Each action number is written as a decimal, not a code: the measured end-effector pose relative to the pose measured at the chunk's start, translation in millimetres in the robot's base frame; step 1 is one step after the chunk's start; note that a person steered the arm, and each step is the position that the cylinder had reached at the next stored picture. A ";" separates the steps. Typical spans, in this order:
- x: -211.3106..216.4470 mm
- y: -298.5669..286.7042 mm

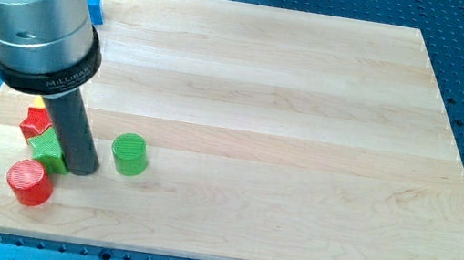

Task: Place the green circle above the hexagon

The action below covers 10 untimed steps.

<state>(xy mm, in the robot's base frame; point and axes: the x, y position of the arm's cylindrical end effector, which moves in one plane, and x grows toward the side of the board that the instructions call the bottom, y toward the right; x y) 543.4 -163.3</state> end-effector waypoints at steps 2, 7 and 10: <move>1.4 -10.3; 26.7 81.4; 25.2 85.4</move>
<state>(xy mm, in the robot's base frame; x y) 568.6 -77.9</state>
